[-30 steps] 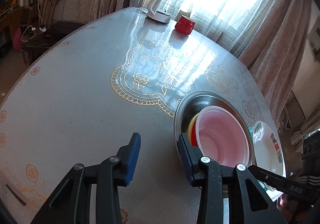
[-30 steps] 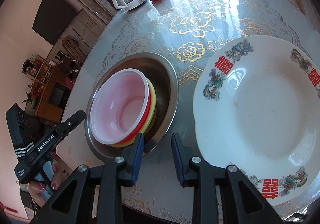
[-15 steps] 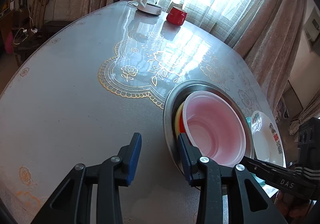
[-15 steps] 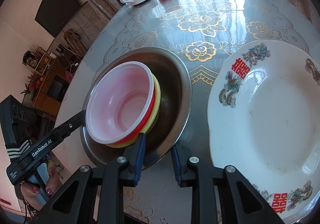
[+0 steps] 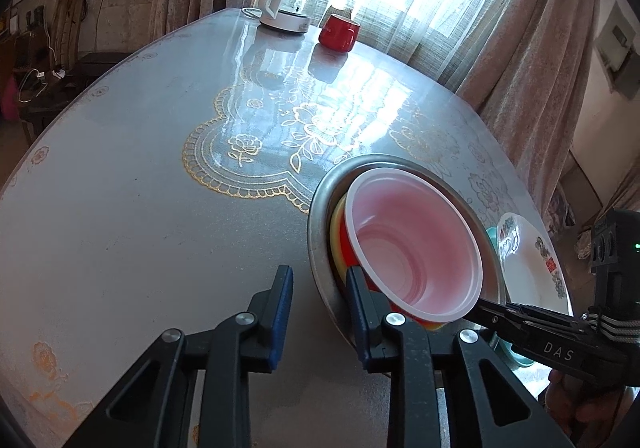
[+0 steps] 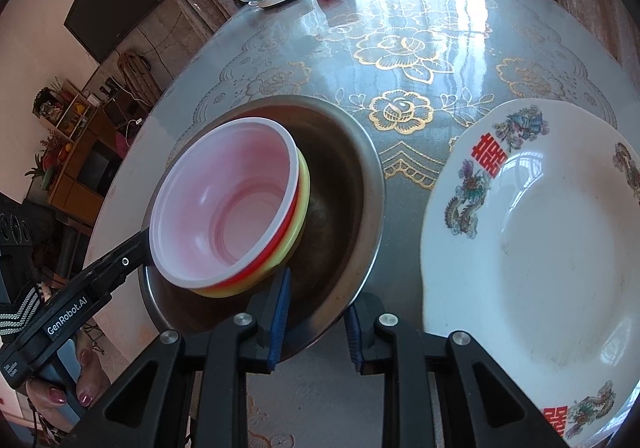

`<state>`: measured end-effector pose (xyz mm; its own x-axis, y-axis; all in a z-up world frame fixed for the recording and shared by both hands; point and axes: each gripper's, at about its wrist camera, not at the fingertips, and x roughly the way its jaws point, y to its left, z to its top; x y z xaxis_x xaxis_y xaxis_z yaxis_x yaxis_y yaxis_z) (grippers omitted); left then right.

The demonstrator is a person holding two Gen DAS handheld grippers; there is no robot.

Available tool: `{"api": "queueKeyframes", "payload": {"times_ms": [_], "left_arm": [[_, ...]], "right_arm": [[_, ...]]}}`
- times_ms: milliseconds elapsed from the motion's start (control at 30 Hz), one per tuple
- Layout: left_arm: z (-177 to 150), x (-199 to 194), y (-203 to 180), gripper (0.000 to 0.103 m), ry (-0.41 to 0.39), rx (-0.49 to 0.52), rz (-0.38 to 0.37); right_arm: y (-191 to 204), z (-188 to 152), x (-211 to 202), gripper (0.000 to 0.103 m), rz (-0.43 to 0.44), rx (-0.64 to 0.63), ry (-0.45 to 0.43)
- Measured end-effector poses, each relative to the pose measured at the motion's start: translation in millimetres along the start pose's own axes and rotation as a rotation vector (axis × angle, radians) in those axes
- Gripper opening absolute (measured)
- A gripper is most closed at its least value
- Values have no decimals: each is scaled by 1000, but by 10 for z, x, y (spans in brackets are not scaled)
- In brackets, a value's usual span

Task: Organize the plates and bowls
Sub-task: 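Lift the steel bowl with nested bowls and carry it over the plate stack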

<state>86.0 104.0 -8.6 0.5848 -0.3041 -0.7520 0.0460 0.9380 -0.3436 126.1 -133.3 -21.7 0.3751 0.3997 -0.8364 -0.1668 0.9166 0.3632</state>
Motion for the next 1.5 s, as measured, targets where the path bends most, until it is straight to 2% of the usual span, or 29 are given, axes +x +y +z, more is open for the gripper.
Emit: {"api": "queueKeyframes", "payload": {"times_ms": [533, 633, 667, 767, 1300, 1500], "left_arm": [[9, 102, -40, 29, 12, 29, -5], [1, 131, -27, 25, 20, 7, -30], [-5, 137, -42, 20, 20, 12, -41], [-28, 136, -108, 21, 2, 51, -12], [-81, 119, -43, 21, -38, 40, -20], [-140, 93, -53, 21, -73, 61, 16]], "right_arm": [[77, 37, 72, 26, -46, -32, 8], [93, 46, 90, 26, -51, -39, 11], [94, 50, 95, 26, -50, -41, 10], [108, 49, 111, 26, -54, -48, 4], [129, 40, 79, 23, -56, -65, -42], [166, 17, 60, 22, -47, -84, -59]]}}
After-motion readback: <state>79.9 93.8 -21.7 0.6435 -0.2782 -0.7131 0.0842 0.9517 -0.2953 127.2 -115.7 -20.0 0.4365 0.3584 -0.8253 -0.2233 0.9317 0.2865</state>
